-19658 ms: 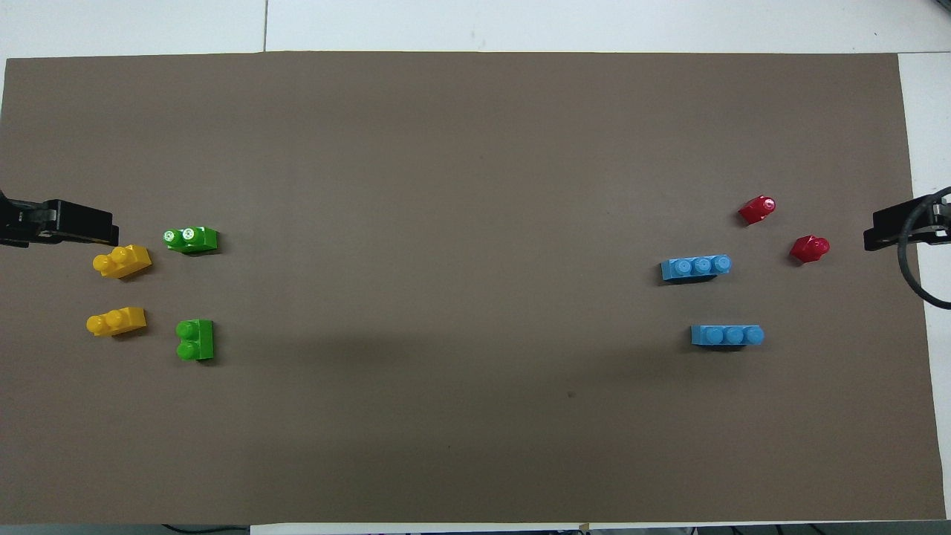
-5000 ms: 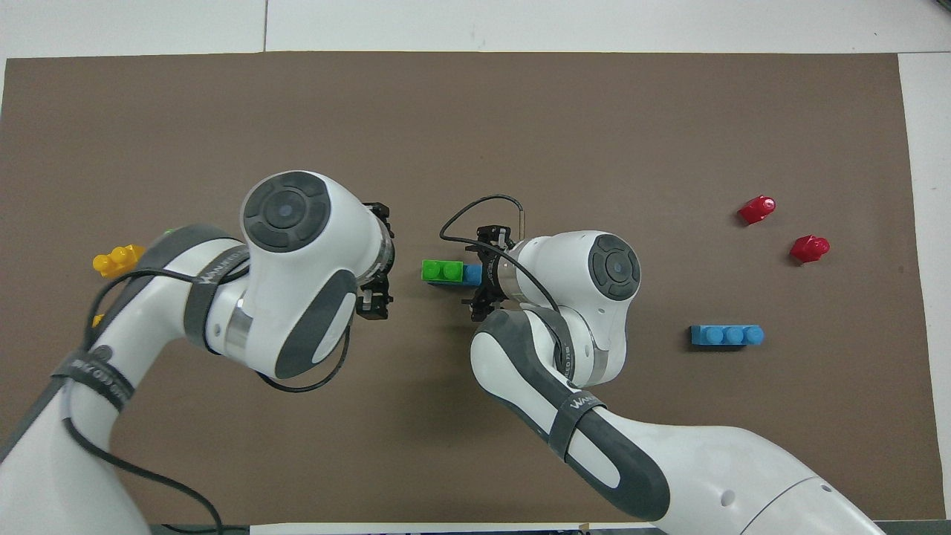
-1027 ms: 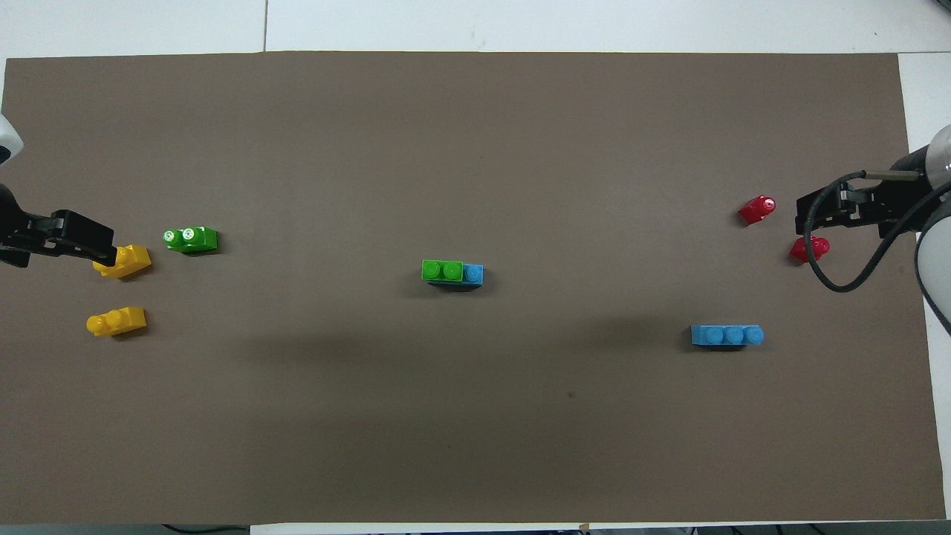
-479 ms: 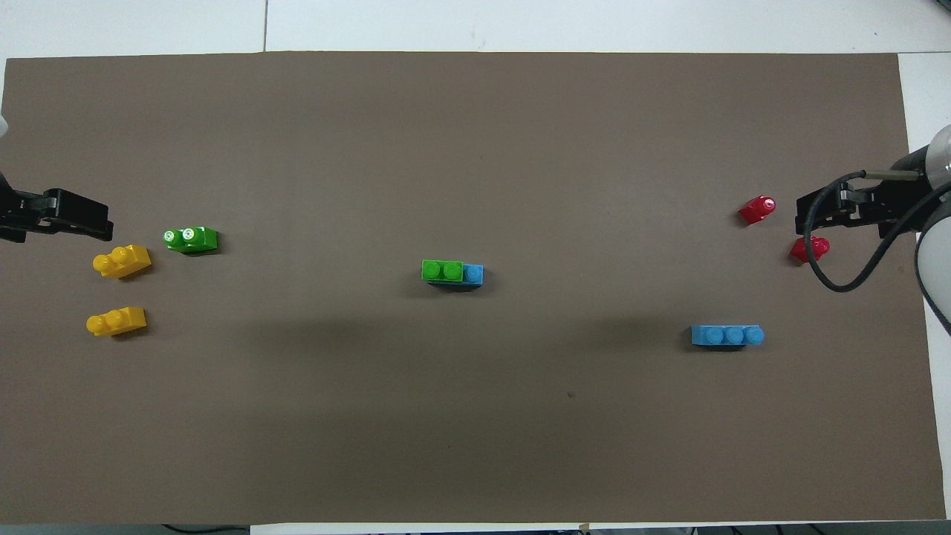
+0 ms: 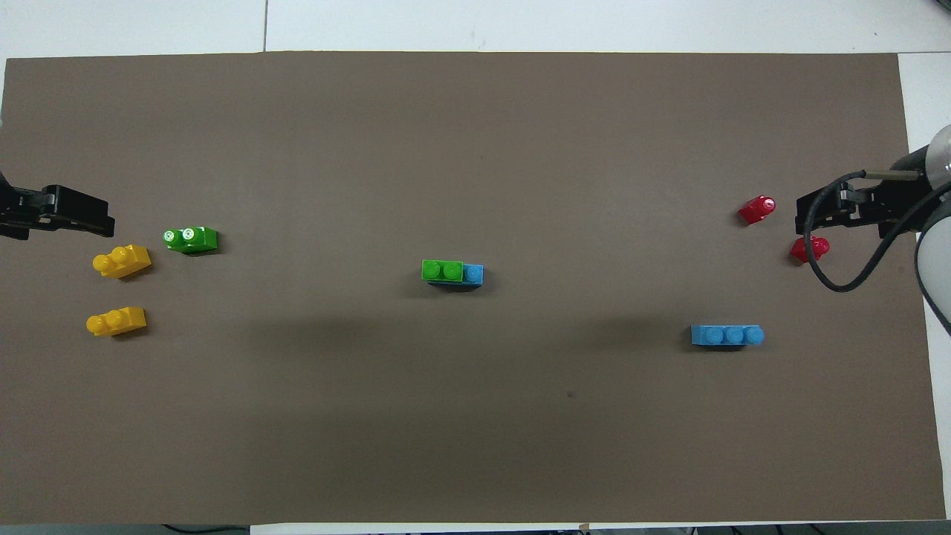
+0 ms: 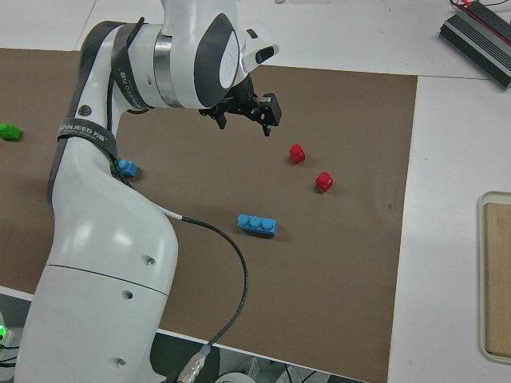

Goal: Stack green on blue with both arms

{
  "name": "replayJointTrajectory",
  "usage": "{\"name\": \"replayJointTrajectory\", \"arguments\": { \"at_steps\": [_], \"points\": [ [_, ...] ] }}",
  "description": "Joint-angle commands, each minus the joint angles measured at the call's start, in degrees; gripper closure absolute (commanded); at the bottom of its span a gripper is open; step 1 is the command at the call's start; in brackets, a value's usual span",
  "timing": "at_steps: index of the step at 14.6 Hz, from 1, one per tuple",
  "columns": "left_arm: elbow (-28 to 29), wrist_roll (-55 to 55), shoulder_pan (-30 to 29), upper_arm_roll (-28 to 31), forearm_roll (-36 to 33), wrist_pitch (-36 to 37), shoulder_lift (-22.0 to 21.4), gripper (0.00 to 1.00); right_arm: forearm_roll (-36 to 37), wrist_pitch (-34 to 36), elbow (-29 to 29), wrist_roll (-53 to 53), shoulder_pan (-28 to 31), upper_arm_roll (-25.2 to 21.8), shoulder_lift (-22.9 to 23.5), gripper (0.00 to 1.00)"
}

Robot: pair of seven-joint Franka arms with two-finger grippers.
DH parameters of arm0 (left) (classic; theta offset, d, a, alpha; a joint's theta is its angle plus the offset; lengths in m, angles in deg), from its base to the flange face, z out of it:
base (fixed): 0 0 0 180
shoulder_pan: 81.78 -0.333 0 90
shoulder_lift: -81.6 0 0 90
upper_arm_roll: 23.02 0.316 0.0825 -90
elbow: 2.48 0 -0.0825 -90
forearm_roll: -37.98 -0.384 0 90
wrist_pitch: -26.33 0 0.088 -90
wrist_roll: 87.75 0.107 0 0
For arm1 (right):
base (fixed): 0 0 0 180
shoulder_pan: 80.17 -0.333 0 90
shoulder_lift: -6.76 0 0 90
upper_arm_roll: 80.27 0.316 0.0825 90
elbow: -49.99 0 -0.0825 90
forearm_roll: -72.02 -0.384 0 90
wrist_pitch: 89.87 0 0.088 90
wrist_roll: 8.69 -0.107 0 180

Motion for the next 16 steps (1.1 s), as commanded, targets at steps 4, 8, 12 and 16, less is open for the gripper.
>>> {"name": "replayJointTrajectory", "arguments": {
  "at_steps": [4,8,12,16],
  "points": [
    [1.4,0.9,-0.1,0.1,0.7,-0.9,-1.3,0.00,0.2,0.2,-0.1,-0.8,0.9,0.6,-0.4,0.00],
    [1.4,0.4,-0.2,0.3,0.7,-1.0,-1.3,0.00,0.1,-0.6,-0.1,-0.9,0.8,0.7,-0.3,0.00],
    [1.3,0.6,-0.3,0.3,0.7,-1.0,-1.3,0.00,0.1,-1.2,-0.2,-1.0,0.8,0.7,-0.3,0.00],
    [1.3,0.5,-0.3,0.3,0.6,-1.0,-1.3,0.00,0.1,-1.4,-0.3,-0.6,0.8,0.7,-0.4,0.00]
  ]
}}
